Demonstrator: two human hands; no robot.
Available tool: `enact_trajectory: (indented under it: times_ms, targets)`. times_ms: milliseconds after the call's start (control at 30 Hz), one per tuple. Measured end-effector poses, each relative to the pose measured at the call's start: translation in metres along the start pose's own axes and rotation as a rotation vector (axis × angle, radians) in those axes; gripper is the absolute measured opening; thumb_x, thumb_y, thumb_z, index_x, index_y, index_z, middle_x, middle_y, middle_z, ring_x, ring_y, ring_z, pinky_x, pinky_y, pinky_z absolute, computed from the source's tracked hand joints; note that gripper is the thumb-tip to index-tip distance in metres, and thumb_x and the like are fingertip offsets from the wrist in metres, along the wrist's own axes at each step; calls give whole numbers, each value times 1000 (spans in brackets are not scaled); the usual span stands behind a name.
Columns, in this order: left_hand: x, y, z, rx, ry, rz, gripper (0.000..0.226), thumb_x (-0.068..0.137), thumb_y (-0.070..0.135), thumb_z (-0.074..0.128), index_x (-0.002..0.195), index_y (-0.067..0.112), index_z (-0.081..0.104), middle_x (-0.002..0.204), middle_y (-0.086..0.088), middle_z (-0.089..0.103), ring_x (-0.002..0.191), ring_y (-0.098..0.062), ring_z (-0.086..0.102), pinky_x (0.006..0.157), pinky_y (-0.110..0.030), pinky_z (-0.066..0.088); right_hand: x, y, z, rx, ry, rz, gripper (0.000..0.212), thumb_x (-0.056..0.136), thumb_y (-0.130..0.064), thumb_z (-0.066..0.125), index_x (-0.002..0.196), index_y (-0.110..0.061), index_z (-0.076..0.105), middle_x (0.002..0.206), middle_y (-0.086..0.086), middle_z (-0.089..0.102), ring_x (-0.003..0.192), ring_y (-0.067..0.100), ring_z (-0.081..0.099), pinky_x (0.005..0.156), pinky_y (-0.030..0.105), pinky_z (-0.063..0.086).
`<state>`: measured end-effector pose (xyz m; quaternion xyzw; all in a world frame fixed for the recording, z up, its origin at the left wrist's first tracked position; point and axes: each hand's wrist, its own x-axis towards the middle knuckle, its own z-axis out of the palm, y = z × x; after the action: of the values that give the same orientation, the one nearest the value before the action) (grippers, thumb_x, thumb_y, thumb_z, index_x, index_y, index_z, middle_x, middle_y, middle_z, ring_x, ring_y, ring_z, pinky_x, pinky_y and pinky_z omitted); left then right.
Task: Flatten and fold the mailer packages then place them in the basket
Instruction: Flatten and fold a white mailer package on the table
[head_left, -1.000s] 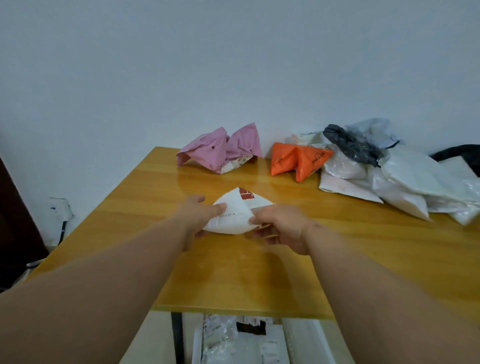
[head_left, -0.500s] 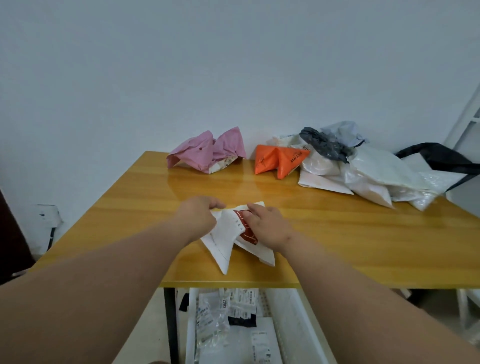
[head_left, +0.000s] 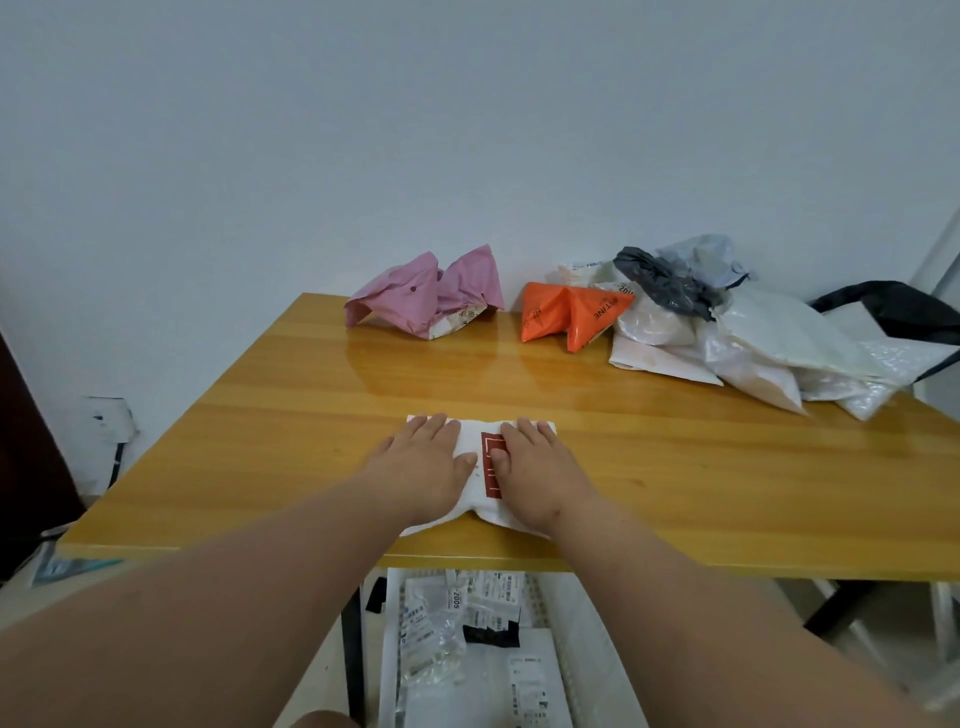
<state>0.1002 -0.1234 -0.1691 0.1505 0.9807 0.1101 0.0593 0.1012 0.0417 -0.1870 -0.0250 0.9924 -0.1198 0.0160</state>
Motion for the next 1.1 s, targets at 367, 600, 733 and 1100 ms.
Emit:
enact_trajectory:
  times_ms: [367, 600, 733, 1100]
  targets:
    - [3, -4, 15, 45, -100, -20, 65, 102, 54, 10, 157, 21, -3, 164, 3, -7, 151, -16, -8, 122, -47, -2, -18, -2, 5, -16, -61, 39, 64, 103, -52, 15, 157, -18, 8, 165, 3, 5, 152, 22, 0, 122, 45, 5]
    - [3, -3, 17, 89, -108, -9, 65, 103, 52, 9, 157, 18, -5, 165, -1, -7, 151, -18, -9, 122, -44, -2, -21, -4, 8, -95, -70, 25, 64, 103, -51, 13, 157, -17, 7, 165, 5, -3, 151, 22, -6, 122, 44, 1]
    - [3, -2, 17, 107, -120, -5, 65, 103, 50, 9, 157, 16, -4, 164, -2, -7, 151, -18, -9, 123, -43, -2, -21, -4, 10, -119, -66, 19, 63, 103, -50, 13, 157, -16, 7, 165, 6, -3, 151, 23, -7, 122, 45, 0]
    - [5, -2, 16, 121, -175, 1, 57, 104, 49, 8, 156, 30, -6, 164, -3, -12, 150, -21, -13, 122, -44, -2, -24, -5, 11, -123, -60, 18, 63, 103, -49, 10, 157, -16, 4, 164, 7, -6, 151, 23, -9, 122, 46, -1]
